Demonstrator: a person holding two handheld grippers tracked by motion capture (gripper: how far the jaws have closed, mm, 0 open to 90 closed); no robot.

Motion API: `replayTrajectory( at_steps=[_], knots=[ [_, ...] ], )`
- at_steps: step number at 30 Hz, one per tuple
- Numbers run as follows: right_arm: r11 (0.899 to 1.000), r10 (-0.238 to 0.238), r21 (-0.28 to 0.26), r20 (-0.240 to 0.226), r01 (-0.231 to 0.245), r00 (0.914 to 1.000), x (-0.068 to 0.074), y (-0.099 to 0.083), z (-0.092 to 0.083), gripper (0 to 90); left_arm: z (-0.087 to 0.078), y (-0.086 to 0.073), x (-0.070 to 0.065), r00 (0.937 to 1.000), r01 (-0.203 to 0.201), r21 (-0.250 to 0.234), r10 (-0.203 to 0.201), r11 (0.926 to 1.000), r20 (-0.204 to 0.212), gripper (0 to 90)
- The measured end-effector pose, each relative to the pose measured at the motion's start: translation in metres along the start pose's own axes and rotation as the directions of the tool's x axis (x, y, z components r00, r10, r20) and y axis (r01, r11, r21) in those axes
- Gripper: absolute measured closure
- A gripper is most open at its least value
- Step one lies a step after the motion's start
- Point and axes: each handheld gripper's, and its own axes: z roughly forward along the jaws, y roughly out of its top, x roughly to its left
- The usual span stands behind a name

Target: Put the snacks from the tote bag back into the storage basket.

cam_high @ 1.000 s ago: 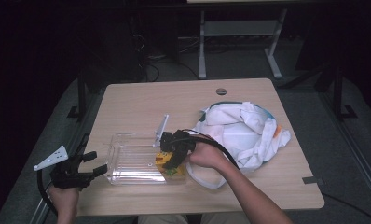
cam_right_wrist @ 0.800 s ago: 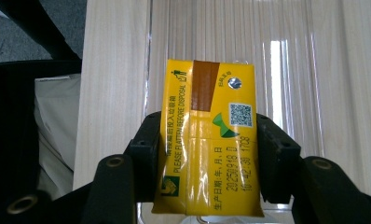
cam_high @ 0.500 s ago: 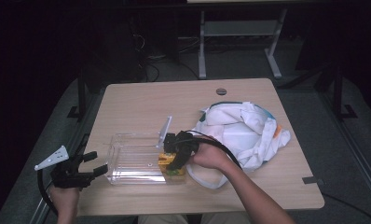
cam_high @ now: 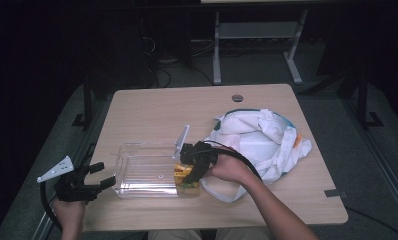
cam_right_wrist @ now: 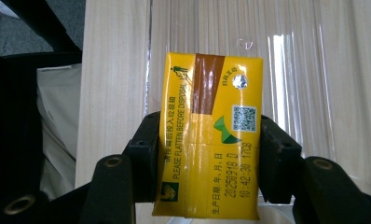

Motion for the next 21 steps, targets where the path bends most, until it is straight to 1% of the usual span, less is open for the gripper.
replayTrajectory(
  at_steps=[3, 6, 7, 8, 10, 18, 21],
  knots=[
    [1.0, -0.001, 0.0, 0.001, 0.001, 1.0, 0.0007, 0.0003, 0.0002, 48.7, -0.0001, 0.0, -0.0001, 1.0, 0.0, 0.001, 0.0, 1.0, 0.0, 12.8],
    [1.0, -0.011, 0.001, -0.001, 0.011, 0.9999, 0.0026, 0.0, 0.0001, 48.4, -0.0003, 0.0, 0.0003, 1.0, 0.001, 0.0, -0.001, 1.0, -0.001, 12.8],
    [1.0, -0.024, -0.002, -0.001, 0.024, 0.9997, 0.0033, -0.0002, 0.0003, 48.4, -0.0004, -0.0001, 0.0005, 1.0, -0.001, 0.0, 0.001, 1.0, -0.001, 12.7],
    [1.0, -0.026, -0.001, -0.001, 0.026, 0.9997, 0.0041, -0.0004, 0.0002, 48.3, -0.0004, -0.0001, 0.0005, 1.0, -0.002, 0.0, 0.002, 1.0, -0.001, 12.8],
    [1.0, -0.025, -0.003, -0.002, 0.025, 0.9997, 0.0045, -0.0006, 0.0002, 48.3, -0.0003, 0.0, 0.0001, 1.0, 0.001, -0.002, -0.001, 1.0, 0.0, 12.7],
    [0.999, -0.046, -0.009, -0.011, 0.046, 0.9989, 0.0067, -0.0016, 0.0017, 47.2, -0.0002, 0.0001, 0.0002, 1.0, -0.003, 0.0, 0.003, 1.0, 0.0, 12.7],
    [0.999, -0.042, -0.011, -0.011, 0.042, 0.999, 0.0058, -0.0017, 0.0018, 47.0, -0.0002, 0.0001, -0.0001, 1.0, 0.0, -0.002, 0.0, 1.0, 0.0, 12.7]
  ],
)
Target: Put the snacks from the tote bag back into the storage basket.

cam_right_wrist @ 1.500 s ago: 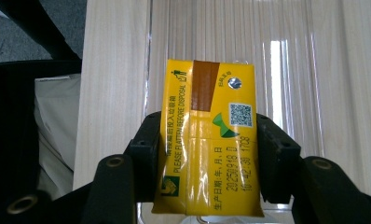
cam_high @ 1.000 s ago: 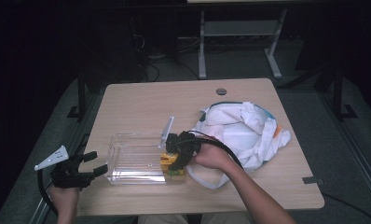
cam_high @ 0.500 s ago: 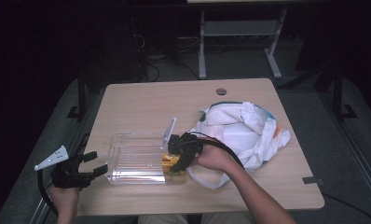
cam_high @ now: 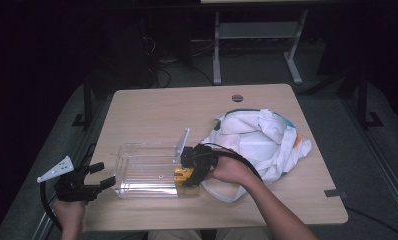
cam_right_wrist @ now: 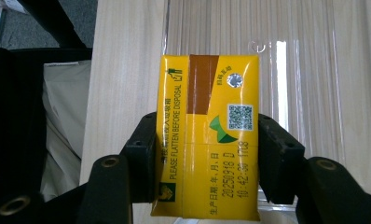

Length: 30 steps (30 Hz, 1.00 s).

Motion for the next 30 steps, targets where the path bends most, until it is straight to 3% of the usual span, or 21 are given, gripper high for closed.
replayTrajectory(
  at_steps=[6, 10, 30],
  knots=[
    [1.0, 0.017, -0.007, -0.01, -0.017, 0.9998, -0.001, 0.0, 0.0, 45.3, 0.0, 0.0, 0.0, 1.0, 0.003, -0.001, -0.003, 1.0, -0.001, 12.7],
    [0.997, 0.055, -0.043, -0.028, -0.057, 0.9981, -0.003, -0.001, -0.005, 42.0, 0.0, 0.0, 0.0, 1.0, 0.002, 0.001, -0.002, 1.0, -0.001, 12.8],
    [0.991, 0.088, -0.103, -0.023, -0.089, 0.9959, -0.005, -0.005, -0.019, 37.5, 0.0, 0.0, 0.0, 1.0, -0.003, 0.0, 0.003, 1.0, -0.001, 12.8]
  ],
)
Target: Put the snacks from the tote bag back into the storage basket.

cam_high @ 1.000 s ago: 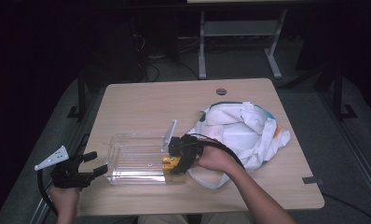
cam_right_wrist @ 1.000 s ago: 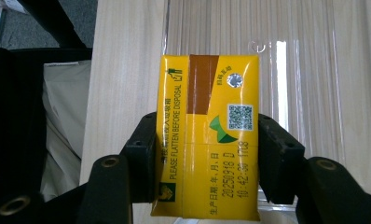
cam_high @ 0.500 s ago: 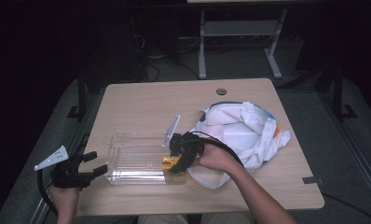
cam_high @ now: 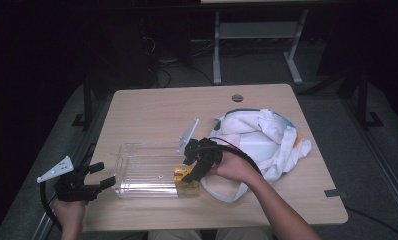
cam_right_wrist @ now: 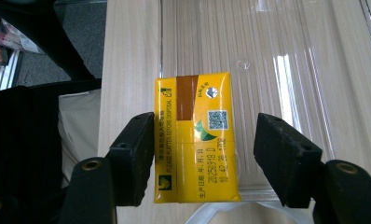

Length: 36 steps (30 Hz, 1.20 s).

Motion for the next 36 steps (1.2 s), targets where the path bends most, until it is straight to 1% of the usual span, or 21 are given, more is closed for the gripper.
replayTrajectory(
  at_steps=[5, 11, 16, 21, 24, 36],
  knots=[
    [1.0, 0.003, -0.016, 0.003, -0.002, 1.0, -0.001, 0.0, -0.005, 37.5, 0.0, 0.0, 0.0, 1.0, 0.001, 0.0, -0.001, 1.0, -0.001, 12.7],
    [1.0, 0.006, -0.03, 0.025, -0.006, 0.9997, -0.001, 0.002, -0.015, 37.8, 0.0, 0.0, 0.0, 1.0, 0.0, 0.0, 0.0, 1.0, 0.0, 12.8],
    [0.999, 0.006, -0.033, 0.037, -0.005, 0.9993, -0.002, 0.002, -0.02, 38.0, 0.0, 0.0, 0.0, 1.0, 0.001, 0.0, -0.001, 1.0, -0.001, 12.8],
    [0.999, 0.023, -0.051, 0.047, -0.021, 0.9986, -0.003, -0.001, -0.027, 38.4, 0.0, 0.0, 0.0, 1.0, 0.0, 0.002, 0.0, 1.0, 0.0, 12.8],
    [0.998, 0.031, -0.048, 0.052, -0.029, 0.9981, -0.005, -0.002, -0.029, 38.4, 0.0, 0.0, 0.0, 1.0, 0.0, 0.0, 0.0, 1.0, 0.0, 12.7],
    [0.997, 0.054, -0.066, 0.073, -0.05, 0.9959, -0.009, -0.009, -0.038, 38.2, 0.0, 0.0, 0.0, 1.0, -0.001, 0.002, 0.001, 1.0, 0.0, 12.8]
  ],
)
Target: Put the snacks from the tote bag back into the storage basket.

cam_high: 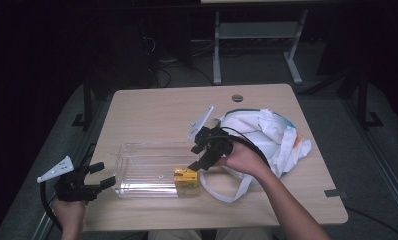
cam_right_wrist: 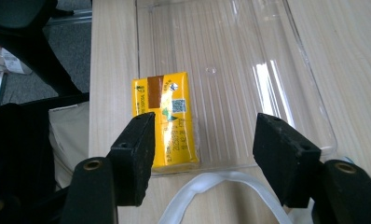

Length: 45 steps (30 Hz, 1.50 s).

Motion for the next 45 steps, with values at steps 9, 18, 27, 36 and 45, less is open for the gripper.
replayTrajectory(
  at_steps=[9, 18, 27, 36, 45],
  knots=[
    [1.0, 0.027, -0.008, 0.031, -0.027, 0.9991, -0.005, -0.008, -0.011, 38.1, 0.0, 0.0, 0.0, 1.0, 0.0, 0.001, 0.0, 1.0, -0.001, 12.8],
    [0.998, 0.056, -0.019, 0.056, -0.055, 0.9969, -0.01, -0.017, -0.017, 37.8, 0.0, 0.0, -0.001, 1.0, 0.003, 0.001, -0.003, 1.0, 0.0, 12.8],
    [0.996, 0.084, -0.025, 0.082, -0.082, 0.9931, -0.014, -0.025, -0.024, 37.8, 0.0, 0.0, -0.001, 1.0, 0.005, -0.001, -0.005, 1.0, 0.001, 12.7],
    [0.993, 0.118, -0.043, 0.105, -0.114, 0.9875, -0.019, -0.039, -0.028, 37.6, 0.0, 0.0, 0.0, 1.0, 0.004, 0.0, -0.004, 1.0, 0.001, 12.7],
    [0.99, 0.141, -0.042, 0.122, -0.137, 0.9825, -0.021, -0.049, -0.033, 37.2, 0.0, 0.0, 0.0, 1.0, 0.008, -0.003, -0.008, 1.0, 0.001, 12.7]
  ],
)
